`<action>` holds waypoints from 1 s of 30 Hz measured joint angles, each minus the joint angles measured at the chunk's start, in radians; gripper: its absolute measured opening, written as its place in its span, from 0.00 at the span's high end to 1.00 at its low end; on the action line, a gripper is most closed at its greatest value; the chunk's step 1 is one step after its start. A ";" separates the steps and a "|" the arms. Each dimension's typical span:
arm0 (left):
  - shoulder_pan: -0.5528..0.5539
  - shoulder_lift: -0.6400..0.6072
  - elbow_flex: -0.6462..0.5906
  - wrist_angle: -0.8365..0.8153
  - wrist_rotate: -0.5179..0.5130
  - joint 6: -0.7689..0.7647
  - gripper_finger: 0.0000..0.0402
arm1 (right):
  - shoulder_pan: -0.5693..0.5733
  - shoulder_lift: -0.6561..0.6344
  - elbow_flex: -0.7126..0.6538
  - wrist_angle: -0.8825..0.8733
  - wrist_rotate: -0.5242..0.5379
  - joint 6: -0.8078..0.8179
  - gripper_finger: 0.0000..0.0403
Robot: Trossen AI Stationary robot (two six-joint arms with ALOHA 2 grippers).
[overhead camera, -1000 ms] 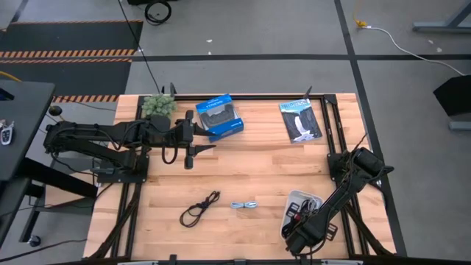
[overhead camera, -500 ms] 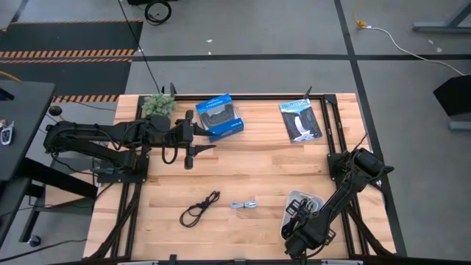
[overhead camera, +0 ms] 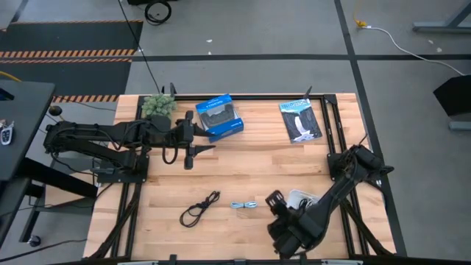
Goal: Pick and place USB-C Cables
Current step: Put the blue charger cable into the white bin
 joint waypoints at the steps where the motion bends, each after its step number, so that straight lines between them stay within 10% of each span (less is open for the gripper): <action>1: 0.000 0.000 0.000 -0.008 0.000 0.000 0.57 | -0.010 -0.016 -0.001 0.019 0.011 -0.003 0.58; 18: -0.027 0.156 0.000 0.033 0.223 0.078 0.57 | -0.131 -0.531 -0.182 0.306 0.316 0.162 0.59; 30: -0.052 0.216 0.009 0.102 0.217 -0.033 0.57 | -0.246 -0.613 -0.430 0.665 0.195 0.236 0.59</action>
